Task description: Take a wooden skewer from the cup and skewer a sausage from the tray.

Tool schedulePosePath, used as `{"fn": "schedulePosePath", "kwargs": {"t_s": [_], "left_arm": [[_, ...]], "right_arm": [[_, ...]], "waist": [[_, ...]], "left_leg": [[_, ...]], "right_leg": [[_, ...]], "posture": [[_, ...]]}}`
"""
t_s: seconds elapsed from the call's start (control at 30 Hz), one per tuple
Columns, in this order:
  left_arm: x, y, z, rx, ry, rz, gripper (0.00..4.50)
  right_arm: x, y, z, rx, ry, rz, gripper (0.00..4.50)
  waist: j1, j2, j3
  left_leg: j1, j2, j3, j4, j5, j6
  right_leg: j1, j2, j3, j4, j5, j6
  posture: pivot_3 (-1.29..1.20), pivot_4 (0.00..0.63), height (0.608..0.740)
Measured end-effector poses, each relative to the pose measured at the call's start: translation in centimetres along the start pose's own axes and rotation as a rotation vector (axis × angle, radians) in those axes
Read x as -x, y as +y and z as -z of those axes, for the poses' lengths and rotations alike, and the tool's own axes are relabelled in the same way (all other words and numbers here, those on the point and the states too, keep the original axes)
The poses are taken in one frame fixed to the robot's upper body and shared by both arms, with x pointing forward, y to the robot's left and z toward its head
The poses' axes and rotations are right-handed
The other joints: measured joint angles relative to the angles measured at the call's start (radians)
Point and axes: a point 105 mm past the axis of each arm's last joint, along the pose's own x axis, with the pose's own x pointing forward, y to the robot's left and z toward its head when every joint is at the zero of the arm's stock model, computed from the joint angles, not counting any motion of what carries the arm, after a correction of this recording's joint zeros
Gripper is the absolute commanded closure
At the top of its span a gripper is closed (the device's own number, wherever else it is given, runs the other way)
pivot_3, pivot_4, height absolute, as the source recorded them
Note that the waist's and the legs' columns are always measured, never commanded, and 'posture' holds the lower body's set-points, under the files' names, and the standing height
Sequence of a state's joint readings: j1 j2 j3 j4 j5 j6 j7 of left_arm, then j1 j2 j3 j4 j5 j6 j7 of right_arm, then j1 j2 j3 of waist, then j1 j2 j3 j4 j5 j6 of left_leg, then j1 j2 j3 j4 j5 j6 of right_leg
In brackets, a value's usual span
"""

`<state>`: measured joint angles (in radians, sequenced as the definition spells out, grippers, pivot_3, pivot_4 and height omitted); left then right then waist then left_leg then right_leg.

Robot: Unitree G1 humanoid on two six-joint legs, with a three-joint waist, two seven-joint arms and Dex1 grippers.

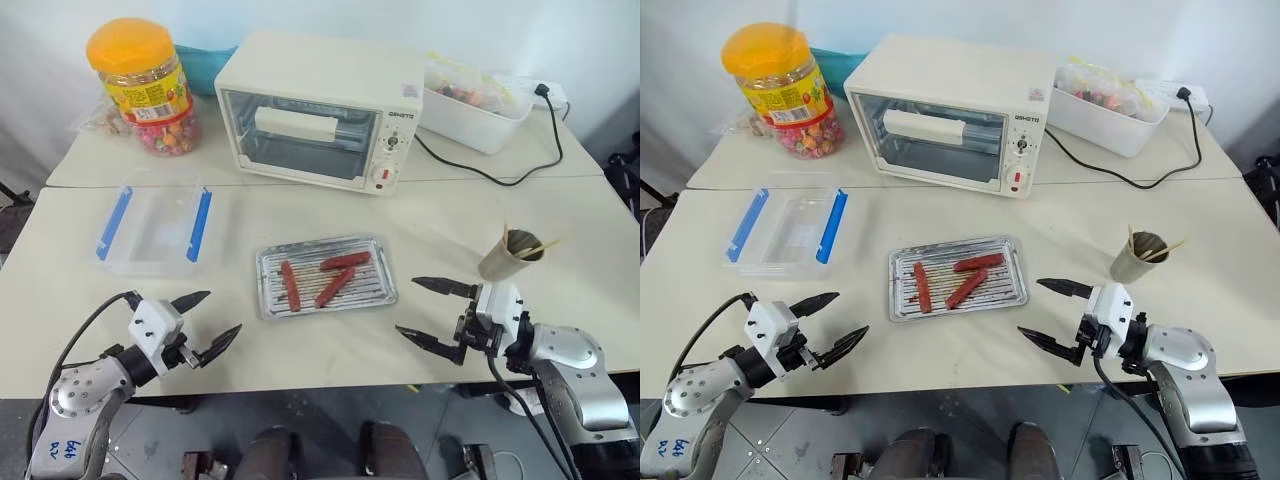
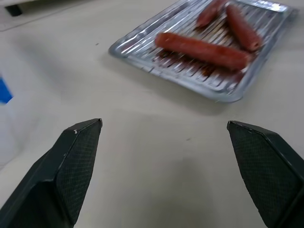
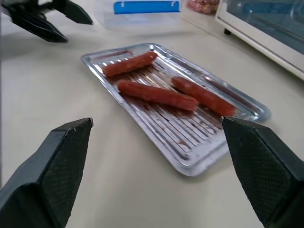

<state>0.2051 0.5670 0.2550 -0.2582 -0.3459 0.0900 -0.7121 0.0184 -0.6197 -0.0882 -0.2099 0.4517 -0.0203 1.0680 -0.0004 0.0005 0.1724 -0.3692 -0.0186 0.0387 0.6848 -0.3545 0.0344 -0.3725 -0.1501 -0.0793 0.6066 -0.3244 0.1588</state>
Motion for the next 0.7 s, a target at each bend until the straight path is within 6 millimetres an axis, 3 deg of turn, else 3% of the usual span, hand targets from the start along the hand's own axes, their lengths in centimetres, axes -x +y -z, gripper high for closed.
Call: {"fn": "schedulePosePath", "kwargs": {"t_s": [0.2, 0.47, 0.7], "left_arm": [[0.3, -0.1, 0.4, 0.038, 0.048, 0.039, 0.01], [0.5, -0.6, -0.1, 0.068, 0.042, 0.071, 0.01], [0.4, -0.7, -0.3, 0.075, 0.034, 0.083, 0.01]], "right_arm": [[0.6, 1.0, 0.4, -0.024, 0.028, -0.015, 0.00], [1.0, -0.3, 0.2, 0.002, 0.025, 0.020, 0.00], [1.3, -0.1, 0.5, -0.010, 0.036, 0.025, 0.00]], "waist": [[0.003, 0.000, 0.000], [0.000, 0.000, 0.000], [0.002, 0.000, 0.000]], "left_leg": [[0.000, 0.000, 0.000, 0.000, 0.000, 0.000], [0.000, 0.000, 0.000, 0.000, 0.000, 0.000], [0.000, 0.000, -0.001, 0.000, 0.000, 0.000]], "right_leg": [[0.000, 0.000, 0.000, 0.000, 0.000, 0.000], [0.000, 0.000, 0.000, 0.000, 0.000, 0.000], [0.001, 0.000, 0.000, -0.001, 0.000, 0.000]], "posture": [[0.00, 0.150, 0.740], [0.00, 0.150, 0.740], [0.00, 0.150, 0.740]]}}
